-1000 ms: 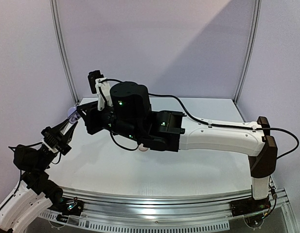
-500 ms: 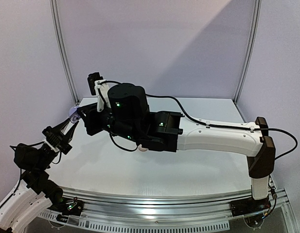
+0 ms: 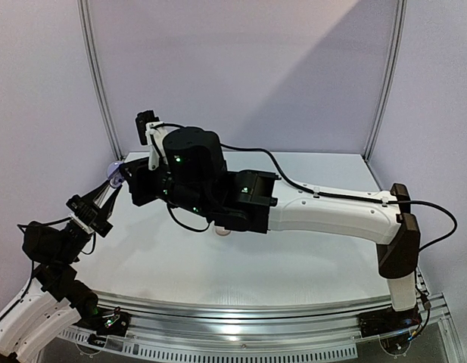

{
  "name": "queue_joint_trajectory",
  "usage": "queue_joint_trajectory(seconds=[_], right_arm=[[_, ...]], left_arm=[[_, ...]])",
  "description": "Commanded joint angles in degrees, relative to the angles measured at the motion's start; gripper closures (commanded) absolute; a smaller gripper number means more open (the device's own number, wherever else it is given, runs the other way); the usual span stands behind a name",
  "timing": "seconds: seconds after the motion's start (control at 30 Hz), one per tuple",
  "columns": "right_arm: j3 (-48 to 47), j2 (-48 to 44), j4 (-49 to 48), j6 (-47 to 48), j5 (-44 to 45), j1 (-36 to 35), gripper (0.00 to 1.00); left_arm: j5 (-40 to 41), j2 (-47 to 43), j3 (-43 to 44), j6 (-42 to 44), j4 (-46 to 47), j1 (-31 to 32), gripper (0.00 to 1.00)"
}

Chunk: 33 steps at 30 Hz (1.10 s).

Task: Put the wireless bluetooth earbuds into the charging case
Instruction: Insert the right earbud into the right side groove of the charging case.

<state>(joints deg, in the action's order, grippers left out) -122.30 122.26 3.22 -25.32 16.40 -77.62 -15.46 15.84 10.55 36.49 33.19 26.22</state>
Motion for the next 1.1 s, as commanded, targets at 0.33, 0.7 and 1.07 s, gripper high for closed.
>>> queue_joint_trajectory(seconds=[0.33,0.7,1.07], right_arm=[[-0.9,3.2,0.6,-0.1,-1.1,0.0,0.83],[-0.9,2.8,1.1,0.3,-0.4,0.0,0.72],[3.4,-2.4,3.0,3.6,5.4,0.0,0.58]], left_arm=[[-1.1,0.5,2.0,-1.3,1.6,2.7,1.0],[-0.2,0.3,4.5,-11.3,-4.1,2.9,1.0],[2.2,-0.9,7.4,-25.2,-13.6,2.9,1.0]])
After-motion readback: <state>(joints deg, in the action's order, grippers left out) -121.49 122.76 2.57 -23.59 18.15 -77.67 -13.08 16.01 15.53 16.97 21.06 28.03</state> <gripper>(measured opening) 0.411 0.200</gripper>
